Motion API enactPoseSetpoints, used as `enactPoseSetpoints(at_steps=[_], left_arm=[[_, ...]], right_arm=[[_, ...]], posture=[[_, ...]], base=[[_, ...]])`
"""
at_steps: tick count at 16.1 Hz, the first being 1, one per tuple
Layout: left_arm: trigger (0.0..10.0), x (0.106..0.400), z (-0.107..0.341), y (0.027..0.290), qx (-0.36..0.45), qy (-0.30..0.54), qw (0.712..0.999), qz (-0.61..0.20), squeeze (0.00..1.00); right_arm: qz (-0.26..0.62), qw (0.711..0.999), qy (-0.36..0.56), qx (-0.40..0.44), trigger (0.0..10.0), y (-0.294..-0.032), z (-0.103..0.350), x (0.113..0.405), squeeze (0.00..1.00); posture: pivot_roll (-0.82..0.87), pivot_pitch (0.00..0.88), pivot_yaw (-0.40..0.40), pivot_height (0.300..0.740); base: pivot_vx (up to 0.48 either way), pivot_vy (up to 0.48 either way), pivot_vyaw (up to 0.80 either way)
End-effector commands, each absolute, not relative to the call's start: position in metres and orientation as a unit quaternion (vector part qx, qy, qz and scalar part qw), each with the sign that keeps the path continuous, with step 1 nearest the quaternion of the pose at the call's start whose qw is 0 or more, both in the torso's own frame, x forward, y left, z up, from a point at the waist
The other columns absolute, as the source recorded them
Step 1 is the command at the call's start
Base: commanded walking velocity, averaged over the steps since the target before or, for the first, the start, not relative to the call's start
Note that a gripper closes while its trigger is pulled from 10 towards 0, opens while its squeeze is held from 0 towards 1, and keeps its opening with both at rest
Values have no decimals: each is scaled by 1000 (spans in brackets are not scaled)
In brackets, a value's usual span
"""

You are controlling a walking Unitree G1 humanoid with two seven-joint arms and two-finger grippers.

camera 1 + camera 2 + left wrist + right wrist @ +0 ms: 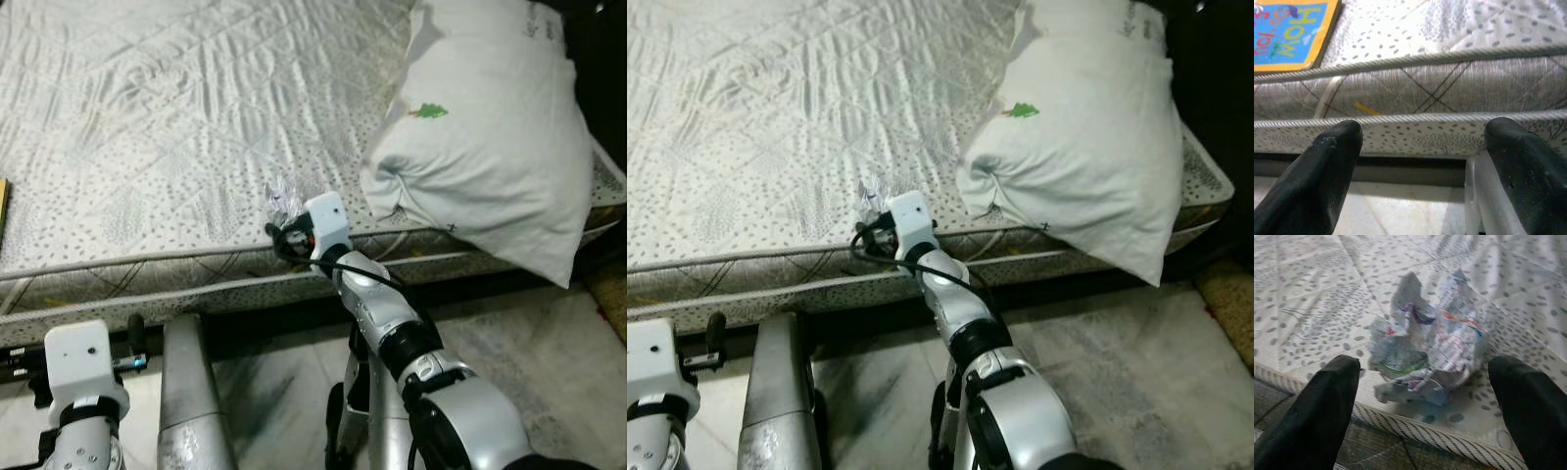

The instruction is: Clean up the room

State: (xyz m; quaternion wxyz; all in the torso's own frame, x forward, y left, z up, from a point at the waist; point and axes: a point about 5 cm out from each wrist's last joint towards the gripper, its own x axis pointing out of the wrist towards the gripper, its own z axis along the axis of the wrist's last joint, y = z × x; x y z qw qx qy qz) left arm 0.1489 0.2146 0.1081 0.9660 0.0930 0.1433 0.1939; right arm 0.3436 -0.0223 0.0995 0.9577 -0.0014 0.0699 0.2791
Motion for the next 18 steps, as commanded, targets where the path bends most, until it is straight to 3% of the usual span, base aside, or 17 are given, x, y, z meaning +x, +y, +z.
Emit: enactPoseSetpoints(at_steps=[1, 7, 11, 12, 13, 18], left_arm=[[10000, 148, 107, 212, 87, 152, 966, 190, 0], [10000, 145, 112, 205, 82, 155, 967, 182, 0], [10000, 143, 113, 206, 81, 157, 966, 189, 0], [10000, 143, 114, 206, 81, 158, 966, 190, 0], [10000, 143, 113, 205, 80, 158, 965, 192, 0], [10000, 146, 113, 207, 77, 158, 964, 198, 0]], right_arm=[[283, 957, 60, 6, 10000, -10, 107, 345, 0], [267, 963, 45, -9, 10000, 12, 119, 347, 0], [284, 952, 104, -49, 10000, 30, 100, 334, 0], [287, 949, 119, -48, 3843, 32, 96, 331, 0], [286, 950, 121, -45, 0, 34, 95, 330, 0], [276, 954, 110, -38, 118, 34, 101, 334, 0]], posture=[[237, 232, -100, 488], [254, 268, -110, 488], [266, 273, -122, 488], [267, 273, -124, 488], [268, 272, -126, 488], [262, 261, -129, 488]], base=[[0, 0, 0], [0, 0, 0], [0, 0, 0], [0, 0, 0], [0, 0, 0], [0, 0, 0]])
